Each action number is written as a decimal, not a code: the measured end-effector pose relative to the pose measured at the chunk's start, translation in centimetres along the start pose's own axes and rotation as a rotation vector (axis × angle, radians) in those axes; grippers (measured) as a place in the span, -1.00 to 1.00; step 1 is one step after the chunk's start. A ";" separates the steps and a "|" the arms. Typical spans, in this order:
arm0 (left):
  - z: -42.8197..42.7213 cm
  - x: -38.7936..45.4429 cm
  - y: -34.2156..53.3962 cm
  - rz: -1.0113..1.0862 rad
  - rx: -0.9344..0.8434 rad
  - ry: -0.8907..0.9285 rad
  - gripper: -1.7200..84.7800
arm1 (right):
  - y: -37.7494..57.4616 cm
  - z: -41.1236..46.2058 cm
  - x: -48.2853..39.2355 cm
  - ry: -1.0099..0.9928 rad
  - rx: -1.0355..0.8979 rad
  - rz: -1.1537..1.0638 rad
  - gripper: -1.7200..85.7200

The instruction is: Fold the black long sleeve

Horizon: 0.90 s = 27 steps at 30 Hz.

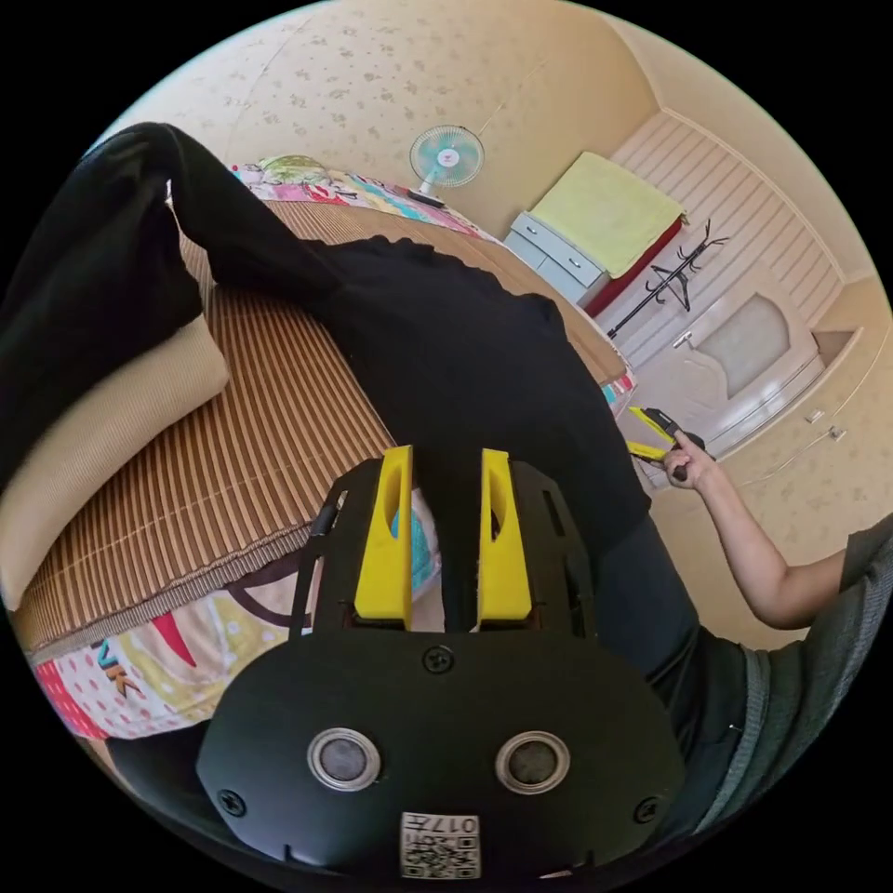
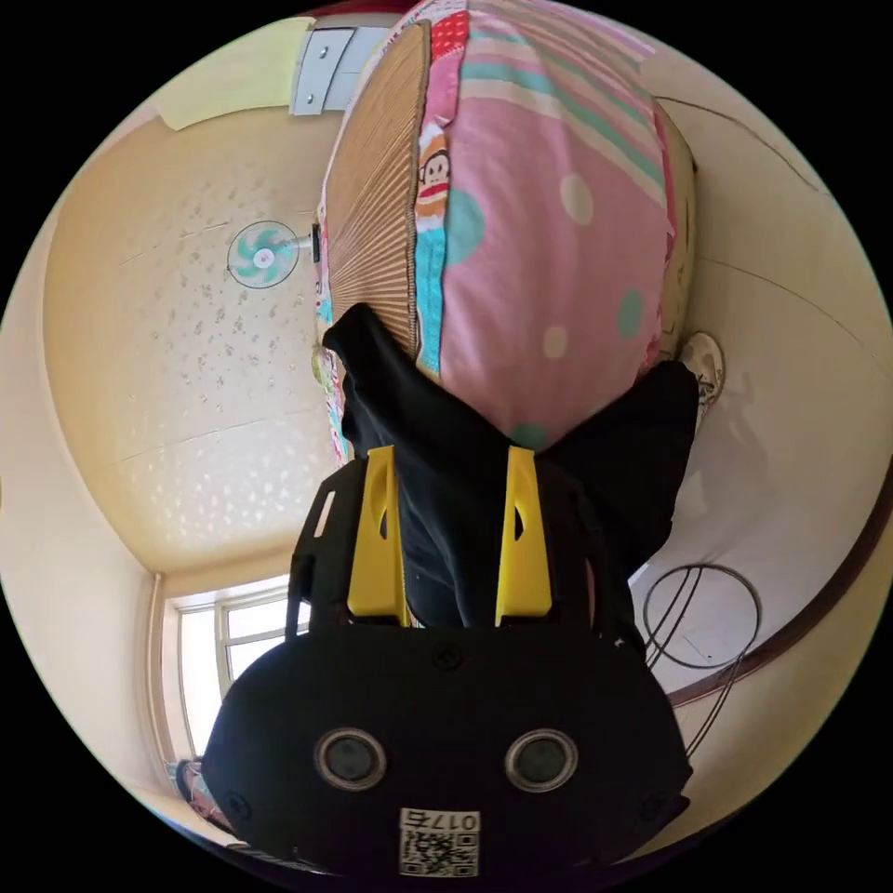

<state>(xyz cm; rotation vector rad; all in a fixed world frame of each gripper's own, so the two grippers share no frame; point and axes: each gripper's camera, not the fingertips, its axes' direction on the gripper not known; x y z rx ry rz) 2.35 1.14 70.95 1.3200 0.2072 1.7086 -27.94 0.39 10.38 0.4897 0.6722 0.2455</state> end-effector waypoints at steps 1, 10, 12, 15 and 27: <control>1.2 0.0 0.7 0.020 -0.029 -0.026 -0.73 | -0.3 0.2 0.3 -0.003 -0.009 -0.001 -0.63; 1.3 -3.7 1.9 -0.052 0.039 0.109 -0.86 | 1.8 -0.4 -12.2 0.458 0.088 -0.531 -0.86; 1.3 -4.1 2.1 -0.078 0.052 0.122 -0.87 | 3.7 -2.7 -17.8 0.567 0.288 -0.676 -0.86; 1.3 -4.2 2.1 -0.085 0.059 0.119 -0.89 | 3.1 -5.6 -21.5 0.631 0.474 -0.652 -0.84; 0.8 -6.1 2.1 -0.130 0.090 0.179 -0.93 | -0.9 -6.6 -3.9 0.136 0.291 -0.027 -0.65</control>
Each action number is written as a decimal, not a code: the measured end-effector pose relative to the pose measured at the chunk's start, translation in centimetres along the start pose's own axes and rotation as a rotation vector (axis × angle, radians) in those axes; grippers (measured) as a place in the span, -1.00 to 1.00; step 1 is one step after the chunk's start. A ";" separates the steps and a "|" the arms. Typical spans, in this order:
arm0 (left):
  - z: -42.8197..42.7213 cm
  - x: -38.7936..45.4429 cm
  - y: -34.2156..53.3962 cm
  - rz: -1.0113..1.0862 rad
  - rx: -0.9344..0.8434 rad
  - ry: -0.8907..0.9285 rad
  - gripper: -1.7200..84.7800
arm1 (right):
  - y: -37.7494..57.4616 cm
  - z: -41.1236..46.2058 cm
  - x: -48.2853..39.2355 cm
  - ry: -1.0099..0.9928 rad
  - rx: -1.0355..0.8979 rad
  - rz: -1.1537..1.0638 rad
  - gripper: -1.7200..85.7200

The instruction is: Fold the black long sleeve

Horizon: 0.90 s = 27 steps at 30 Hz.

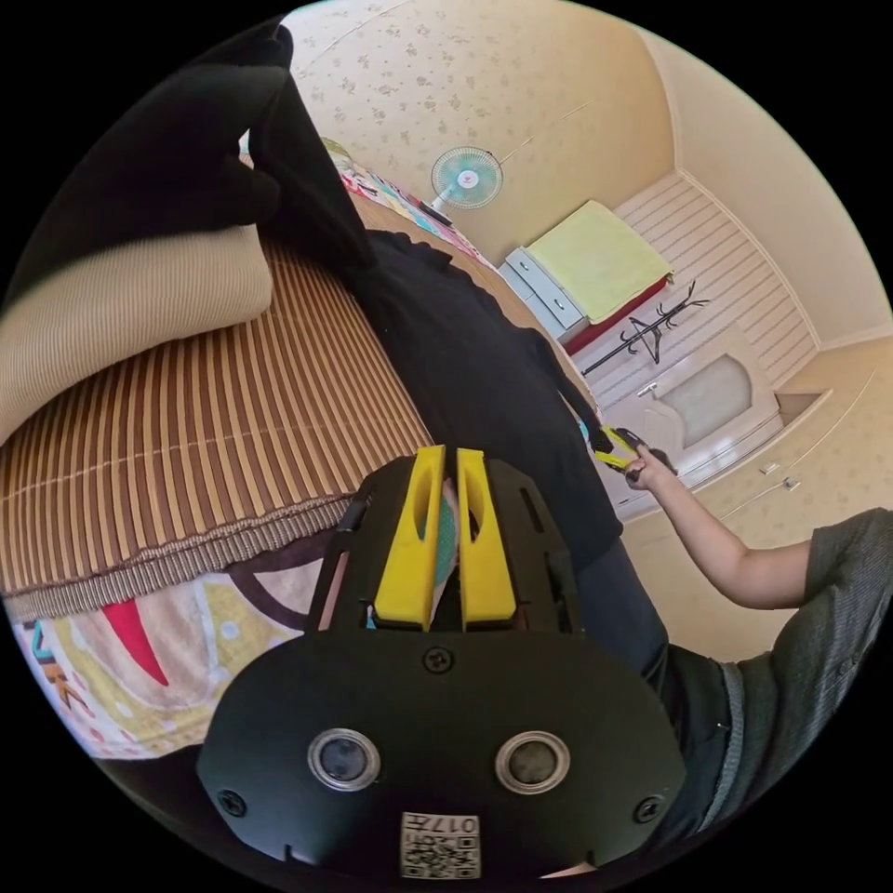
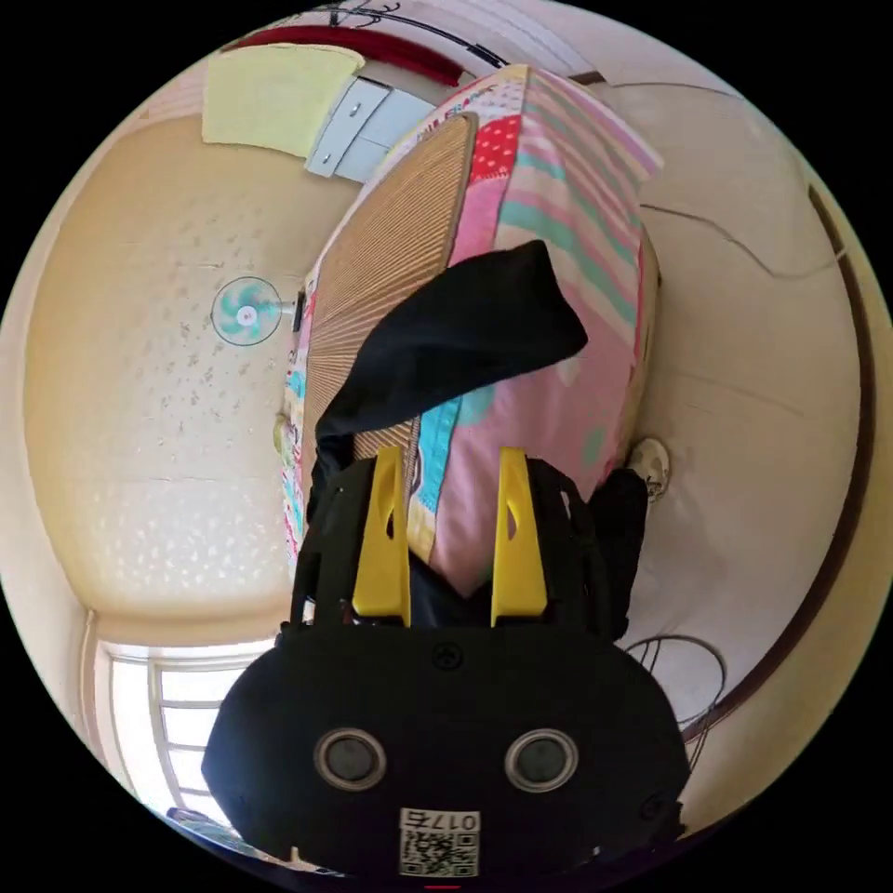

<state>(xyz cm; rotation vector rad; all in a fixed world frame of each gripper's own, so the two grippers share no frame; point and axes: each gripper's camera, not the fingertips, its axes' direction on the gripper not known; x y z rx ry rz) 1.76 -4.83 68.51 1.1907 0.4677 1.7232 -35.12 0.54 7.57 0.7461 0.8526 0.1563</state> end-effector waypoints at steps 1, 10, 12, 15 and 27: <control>-0.1 -0.2 0.0 -0.001 0.003 0.005 -0.93 | 0.2 0.3 0.7 -0.056 -0.003 0.016 -0.65; -0.9 -1.0 -0.7 -0.001 0.015 0.030 -0.95 | -4.5 2.1 -1.0 -0.124 -0.068 0.192 -0.85; -1.0 -1.3 -0.8 0.009 0.019 0.045 -0.95 | -4.6 1.9 -5.6 -0.109 -0.058 0.082 -0.88; -1.1 -2.1 -1.1 -0.015 0.025 0.095 -0.95 | -2.6 2.4 -14.9 0.235 -0.006 -0.124 -0.89; -1.6 -1.7 -2.7 -0.008 0.004 0.090 -0.96 | 25.8 19.0 -43.1 -0.199 -0.197 -1.305 -0.75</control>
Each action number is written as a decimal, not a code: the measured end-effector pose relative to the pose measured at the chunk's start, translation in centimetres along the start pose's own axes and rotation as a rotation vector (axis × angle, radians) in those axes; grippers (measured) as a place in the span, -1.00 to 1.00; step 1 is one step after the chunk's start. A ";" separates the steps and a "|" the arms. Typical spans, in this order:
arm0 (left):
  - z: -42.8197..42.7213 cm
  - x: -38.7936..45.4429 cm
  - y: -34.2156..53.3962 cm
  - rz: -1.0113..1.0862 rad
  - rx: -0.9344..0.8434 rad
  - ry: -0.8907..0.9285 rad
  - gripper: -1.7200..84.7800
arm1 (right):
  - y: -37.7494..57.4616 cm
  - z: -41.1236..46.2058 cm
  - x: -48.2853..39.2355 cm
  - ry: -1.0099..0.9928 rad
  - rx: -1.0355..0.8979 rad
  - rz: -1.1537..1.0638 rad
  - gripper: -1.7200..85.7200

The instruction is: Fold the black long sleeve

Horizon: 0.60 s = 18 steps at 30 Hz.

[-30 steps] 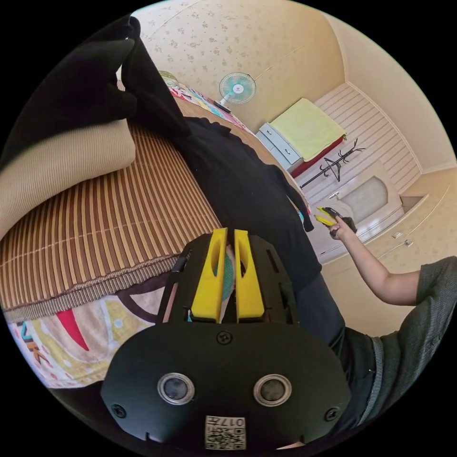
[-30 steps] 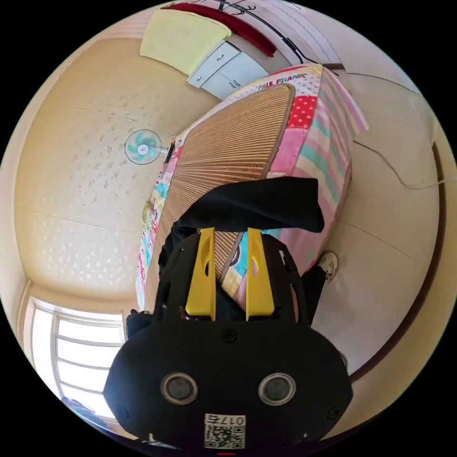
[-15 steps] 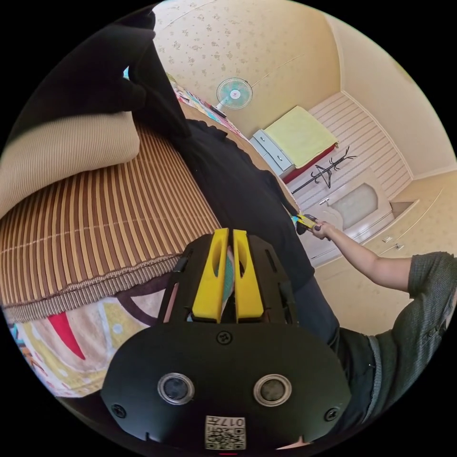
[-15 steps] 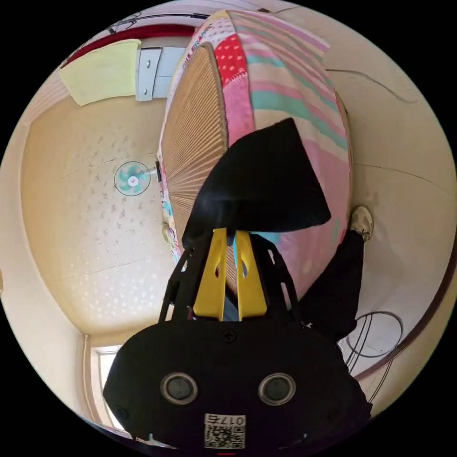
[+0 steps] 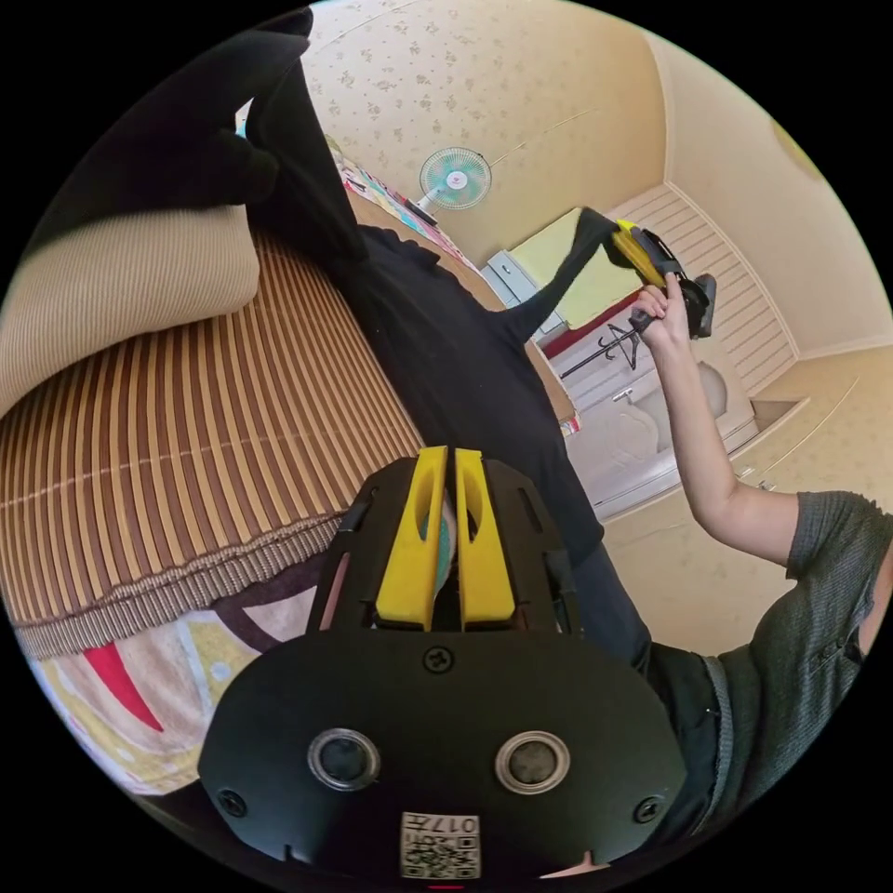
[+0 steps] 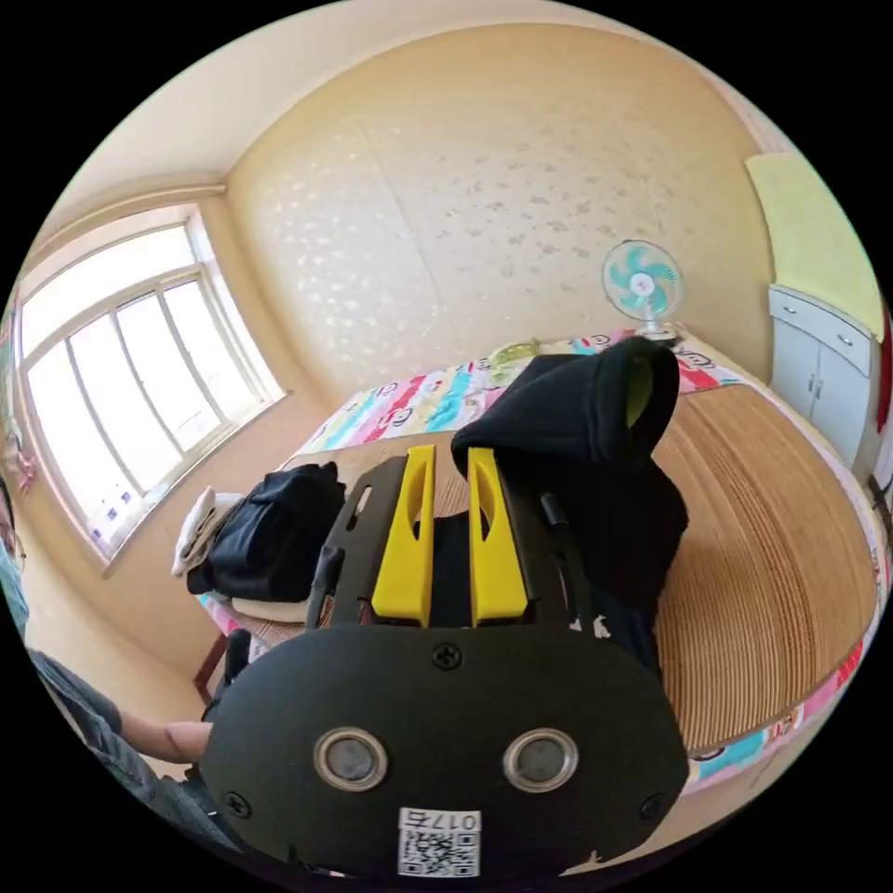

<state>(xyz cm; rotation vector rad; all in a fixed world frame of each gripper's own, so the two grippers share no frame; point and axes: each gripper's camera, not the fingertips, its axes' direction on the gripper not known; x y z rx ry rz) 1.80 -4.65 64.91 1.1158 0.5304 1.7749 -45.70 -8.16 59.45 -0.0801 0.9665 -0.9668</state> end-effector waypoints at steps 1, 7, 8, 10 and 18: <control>-0.1 0.0 -0.1 -0.001 0.001 0.004 -0.96 | 0.5 2.6 -0.4 -0.058 -0.055 -0.015 -0.73; -0.6 0.2 -0.3 0.005 0.009 0.014 -0.95 | 11.8 21.0 -0.1 -0.209 -0.518 0.240 -0.72; -0.7 0.2 -0.3 0.000 0.009 0.021 -0.95 | 12.5 20.2 -0.5 -0.184 -0.417 0.236 -0.74; -0.8 0.1 -0.4 -0.011 0.006 0.033 -0.95 | 12.3 20.0 -0.5 -0.183 -0.401 0.273 -0.76; -1.0 0.8 -1.5 -0.045 -0.046 0.043 -0.95 | 6.3 18.3 -0.3 0.472 -0.326 0.067 -0.79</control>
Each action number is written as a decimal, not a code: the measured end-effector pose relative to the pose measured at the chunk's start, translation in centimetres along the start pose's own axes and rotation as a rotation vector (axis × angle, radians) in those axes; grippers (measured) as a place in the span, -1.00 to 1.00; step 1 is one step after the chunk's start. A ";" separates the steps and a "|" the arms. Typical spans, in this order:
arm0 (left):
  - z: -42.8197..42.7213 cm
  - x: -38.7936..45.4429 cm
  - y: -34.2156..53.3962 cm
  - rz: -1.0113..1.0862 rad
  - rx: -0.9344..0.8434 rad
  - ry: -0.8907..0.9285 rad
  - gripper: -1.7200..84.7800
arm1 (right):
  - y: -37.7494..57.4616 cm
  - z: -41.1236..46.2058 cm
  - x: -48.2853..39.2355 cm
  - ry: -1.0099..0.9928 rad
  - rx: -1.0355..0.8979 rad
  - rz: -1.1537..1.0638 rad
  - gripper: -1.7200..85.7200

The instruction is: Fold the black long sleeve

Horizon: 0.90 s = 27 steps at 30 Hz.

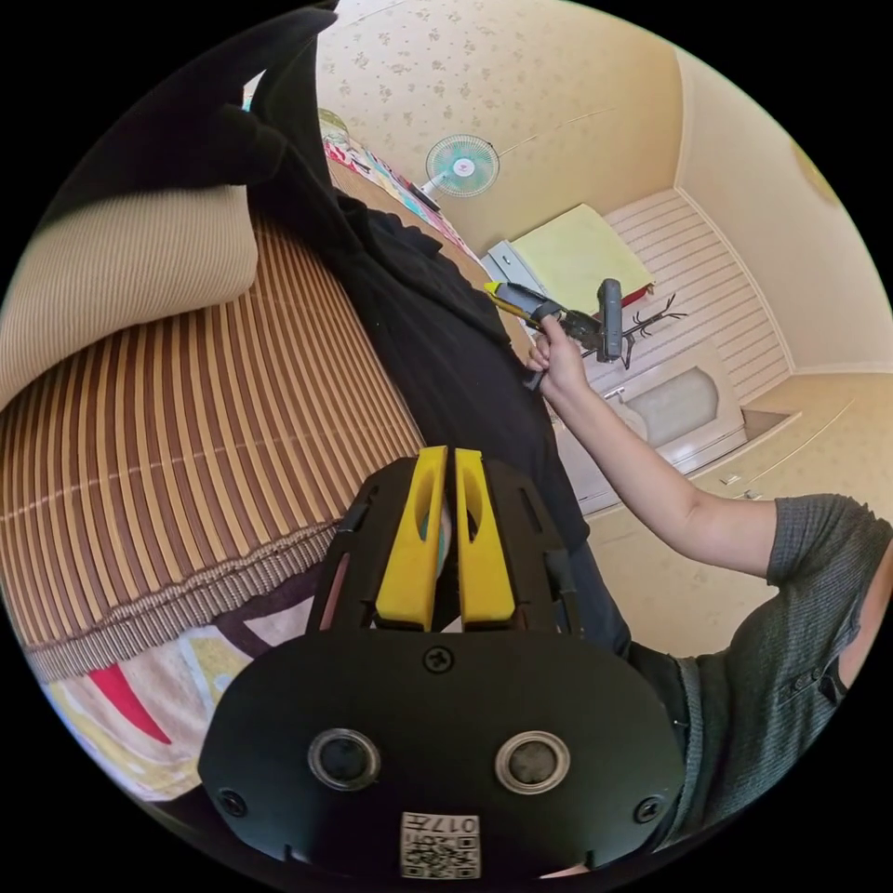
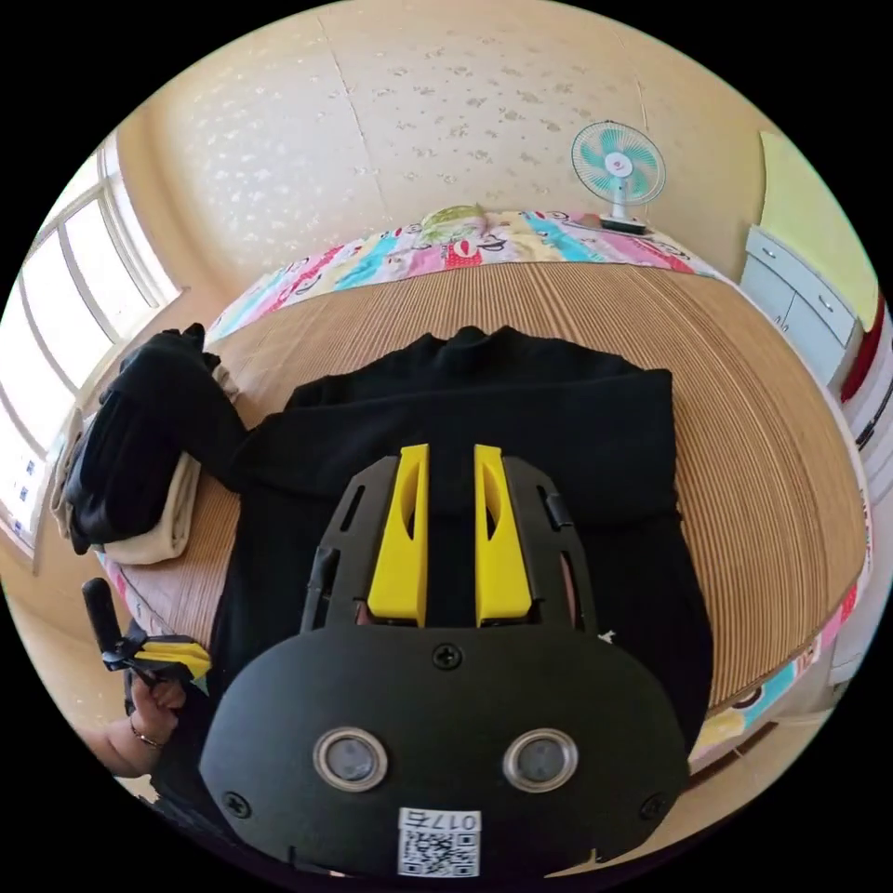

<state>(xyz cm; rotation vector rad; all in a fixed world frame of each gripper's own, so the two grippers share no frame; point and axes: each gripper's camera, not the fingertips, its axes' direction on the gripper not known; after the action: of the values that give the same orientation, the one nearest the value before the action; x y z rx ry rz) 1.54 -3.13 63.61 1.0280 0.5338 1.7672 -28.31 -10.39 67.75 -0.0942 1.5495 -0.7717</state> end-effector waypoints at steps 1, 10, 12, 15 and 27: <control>-0.1 0.2 0.0 -0.002 0.001 0.000 -0.95 | -0.2 0.9 0.1 0.081 -0.034 -0.020 -0.79; -0.7 2.9 0.9 0.057 0.037 -0.057 -0.95 | 1.4 6.2 -2.3 0.451 -0.070 -0.114 -0.89; -2.0 4.8 1.4 0.094 0.096 -0.123 -0.93 | 1.3 6.3 -2.0 0.435 -0.069 -0.105 -0.90; -7.0 8.7 2.1 0.169 0.323 -0.127 -0.90 | 1.0 5.5 0.3 0.302 -0.057 -0.043 -0.90; -24.3 7.4 -10.4 -0.265 0.740 -0.466 -0.57 | 1.9 4.0 11.4 -0.201 0.023 0.128 -0.91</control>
<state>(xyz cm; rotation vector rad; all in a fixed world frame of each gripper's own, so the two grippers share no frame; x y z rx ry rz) -14.33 10.28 45.66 1.7238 0.9994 1.0382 -25.80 -16.22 57.29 -0.0533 1.3428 -0.6577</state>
